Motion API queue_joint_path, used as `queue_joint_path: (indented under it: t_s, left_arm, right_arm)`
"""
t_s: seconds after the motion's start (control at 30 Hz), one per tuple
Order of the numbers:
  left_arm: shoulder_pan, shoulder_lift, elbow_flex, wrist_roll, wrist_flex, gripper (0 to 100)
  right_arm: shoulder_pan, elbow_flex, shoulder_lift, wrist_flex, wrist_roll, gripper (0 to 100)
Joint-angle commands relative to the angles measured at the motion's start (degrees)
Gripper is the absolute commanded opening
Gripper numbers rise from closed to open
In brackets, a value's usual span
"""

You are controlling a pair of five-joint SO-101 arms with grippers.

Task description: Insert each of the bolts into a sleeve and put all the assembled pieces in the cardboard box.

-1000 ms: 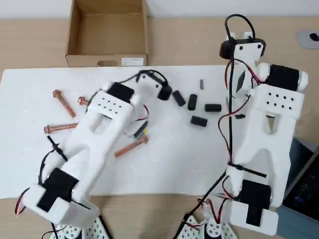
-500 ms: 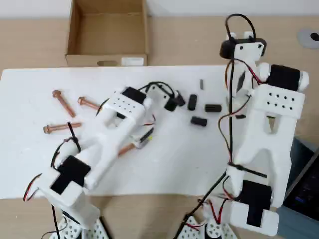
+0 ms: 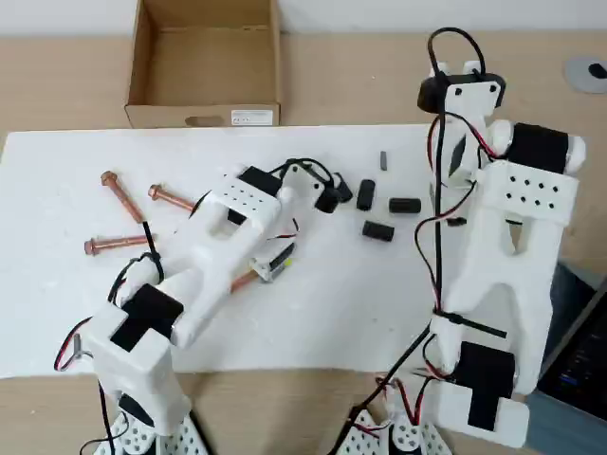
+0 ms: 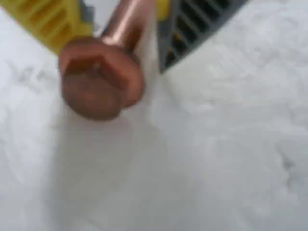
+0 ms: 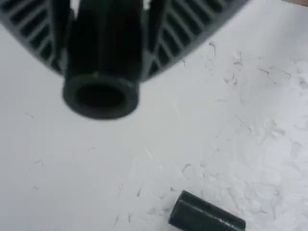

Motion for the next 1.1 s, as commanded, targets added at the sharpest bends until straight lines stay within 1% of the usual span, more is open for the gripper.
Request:
queue_joint_path:
  t_s: [0.0,0.07,0.27,0.43,0.5,0.63,0.77,0.83,0.9,1.07]
  left_arm:
    - [0.62,1.45,-1.49,-0.18,-1.93,4]
    - [0.62,1.19,-2.11,0.0,-1.49,1]
    - [0.18,-1.19,-5.36,0.09,1.49,1]
    - [0.35,-6.11,-10.02,0.7,5.89,1]
    - [0.44,-8.13,-12.22,3.52,8.18,1]
    - [0.18,-11.91,-17.14,11.69,14.59,0]
    - [-0.09,-15.78,-20.92,12.92,21.1,0]
    - [-0.44,-18.95,-21.19,13.01,21.98,0]
    - [-1.85,-23.25,-21.27,14.95,21.71,0]
    - [-4.48,-34.33,-18.64,18.99,18.64,0]
  right_arm:
    - [0.4,-0.48,-4.7,0.26,0.18,1.0]
    - [0.4,-0.48,-6.9,0.18,0.26,1.0]
    - [-0.57,0.04,-12.18,0.26,3.78,1.0]
    - [-0.57,-0.04,-14.73,1.05,3.52,1.0]
    - [-0.57,-0.04,-15.52,2.29,3.43,1.0]
    - [-0.13,0.04,-17.98,3.34,3.43,1.0]
    - [-0.22,-0.04,-22.55,3.34,3.43,1.0]
    - [-0.13,0.04,-25.63,3.25,3.43,1.0]
    - [-0.13,0.66,-28.35,3.25,3.43,1.0]
    - [-0.04,9.27,-35.12,2.64,3.34,1.0]
